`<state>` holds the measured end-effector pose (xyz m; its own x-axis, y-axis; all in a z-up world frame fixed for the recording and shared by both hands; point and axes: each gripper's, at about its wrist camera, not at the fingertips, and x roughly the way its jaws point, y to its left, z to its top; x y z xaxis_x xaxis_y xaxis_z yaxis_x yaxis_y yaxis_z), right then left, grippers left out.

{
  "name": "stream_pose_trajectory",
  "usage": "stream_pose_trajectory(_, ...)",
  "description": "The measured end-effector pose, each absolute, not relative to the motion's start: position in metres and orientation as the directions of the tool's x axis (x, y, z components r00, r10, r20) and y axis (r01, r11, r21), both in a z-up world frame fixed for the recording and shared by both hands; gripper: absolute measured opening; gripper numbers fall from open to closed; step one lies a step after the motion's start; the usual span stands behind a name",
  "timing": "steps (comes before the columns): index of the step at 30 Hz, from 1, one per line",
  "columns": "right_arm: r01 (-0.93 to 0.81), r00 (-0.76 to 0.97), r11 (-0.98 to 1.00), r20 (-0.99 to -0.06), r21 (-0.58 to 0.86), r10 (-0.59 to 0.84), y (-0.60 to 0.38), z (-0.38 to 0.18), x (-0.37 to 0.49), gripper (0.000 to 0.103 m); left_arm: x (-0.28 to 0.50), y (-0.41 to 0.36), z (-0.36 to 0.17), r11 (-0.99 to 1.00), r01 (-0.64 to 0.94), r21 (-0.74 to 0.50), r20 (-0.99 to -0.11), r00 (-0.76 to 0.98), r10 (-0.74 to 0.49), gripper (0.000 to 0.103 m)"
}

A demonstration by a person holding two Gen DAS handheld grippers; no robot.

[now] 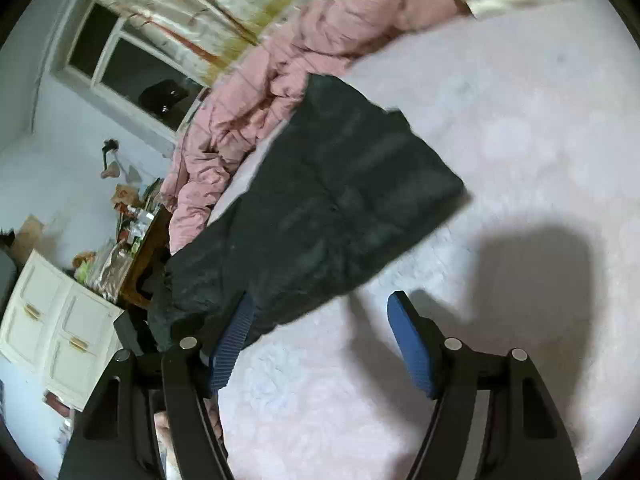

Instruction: Fold large clothes

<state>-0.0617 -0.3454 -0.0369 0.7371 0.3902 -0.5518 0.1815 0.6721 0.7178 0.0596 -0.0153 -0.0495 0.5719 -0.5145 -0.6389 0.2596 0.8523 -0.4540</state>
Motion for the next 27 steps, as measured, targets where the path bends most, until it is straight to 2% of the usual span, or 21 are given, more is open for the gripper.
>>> stream_pose_trajectory(2,0.205,0.703,0.652,-0.573,0.73,0.421,-0.345,-0.048,-0.052,0.072,0.06,-0.014,-0.051,0.848,0.259,-0.462,-0.635,0.571,-0.521,0.004)
stream_pose_trajectory(6,0.24,0.697,0.691,-0.616,0.682,0.366,-0.34,-0.054,-0.025,0.072,0.06,-0.015,-0.05,0.851,0.259,-0.458,-0.637,0.572,-0.517,0.004)
stream_pose_trajectory(14,0.313,0.739,0.682,-0.621,0.66,0.262,-0.352,-0.061,0.024,0.071,0.059,-0.015,-0.05,0.849,0.261,-0.46,-0.635,0.571,-0.52,0.004)
stream_pose_trajectory(16,0.35,0.744,0.696,-0.638,0.628,0.201,-0.353,-0.061,0.03,0.061,0.059,-0.015,-0.05,0.849,0.262,-0.459,-0.635,0.572,-0.519,0.004)
stream_pose_trajectory(18,0.392,0.736,0.706,-0.662,0.59,0.144,-0.354,-0.061,0.036,0.037,0.06,-0.015,-0.05,0.85,0.262,-0.458,-0.636,0.571,-0.519,0.004)
stream_pose_trajectory(19,0.388,0.735,0.711,-0.663,0.586,0.145,-0.354,-0.06,0.039,0.032,0.06,-0.015,-0.05,0.85,0.261,-0.458,-0.637,0.57,-0.519,0.004)
stream_pose_trajectory(21,0.353,0.754,0.744,-0.643,0.568,0.133,-0.35,-0.05,0.034,0.015,0.06,-0.013,-0.05,0.847,0.261,-0.462,-0.636,0.569,-0.522,0.004)
stream_pose_trajectory(24,0.256,0.839,0.836,-0.541,0.485,0.057,-0.325,-0.007,0.018,0.013,0.052,-0.013,-0.041,0.849,0.288,-0.443,-0.614,0.593,-0.521,0.004)
stream_pose_trajectory(27,0.154,0.887,0.908,-0.459,0.39,0.047,-0.284,0.04,0.007,0.013,0.041,-0.008,-0.014,0.855,0.333,-0.398,-0.573,0.638,-0.515,0.004)
